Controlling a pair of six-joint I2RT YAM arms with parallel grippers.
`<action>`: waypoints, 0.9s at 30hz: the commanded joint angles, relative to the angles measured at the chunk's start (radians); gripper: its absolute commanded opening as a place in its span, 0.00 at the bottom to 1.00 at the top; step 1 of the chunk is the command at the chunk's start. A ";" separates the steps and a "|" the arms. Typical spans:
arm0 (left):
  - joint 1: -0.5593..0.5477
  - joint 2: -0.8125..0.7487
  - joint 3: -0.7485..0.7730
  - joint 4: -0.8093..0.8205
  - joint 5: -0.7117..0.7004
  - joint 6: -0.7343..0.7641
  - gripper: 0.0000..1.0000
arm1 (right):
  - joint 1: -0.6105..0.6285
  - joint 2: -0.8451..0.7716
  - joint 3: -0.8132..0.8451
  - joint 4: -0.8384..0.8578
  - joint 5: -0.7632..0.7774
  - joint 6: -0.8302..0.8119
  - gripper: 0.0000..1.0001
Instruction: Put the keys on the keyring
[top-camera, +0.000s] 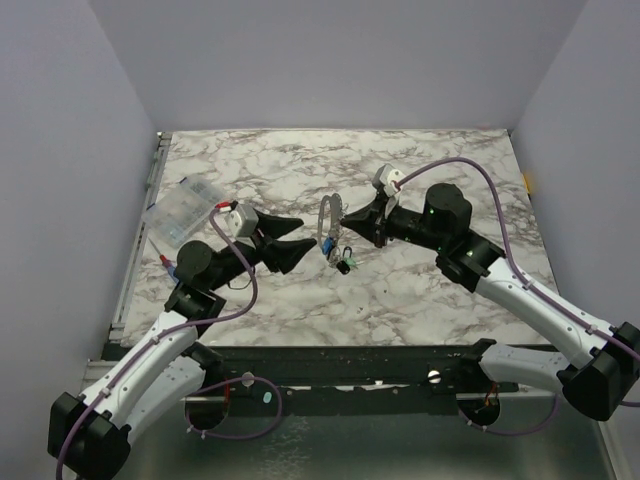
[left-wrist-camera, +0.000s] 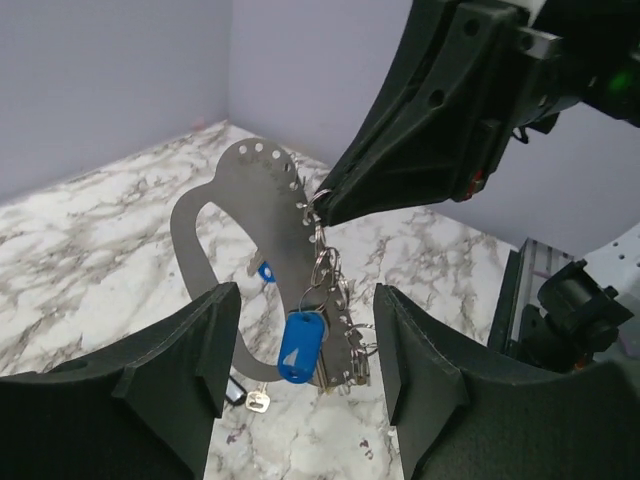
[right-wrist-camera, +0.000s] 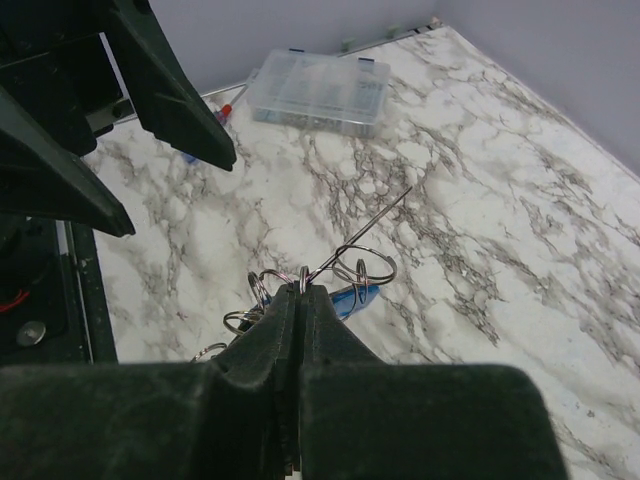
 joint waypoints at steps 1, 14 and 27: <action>-0.007 -0.039 -0.032 0.218 0.079 -0.050 0.61 | 0.000 -0.033 0.013 0.050 -0.052 0.072 0.01; -0.005 0.150 0.123 0.167 0.287 -0.125 0.53 | 0.017 -0.043 0.029 -0.030 -0.105 0.068 0.01; -0.023 0.209 0.161 0.064 0.218 -0.108 0.40 | 0.023 -0.058 0.023 -0.070 -0.081 0.062 0.01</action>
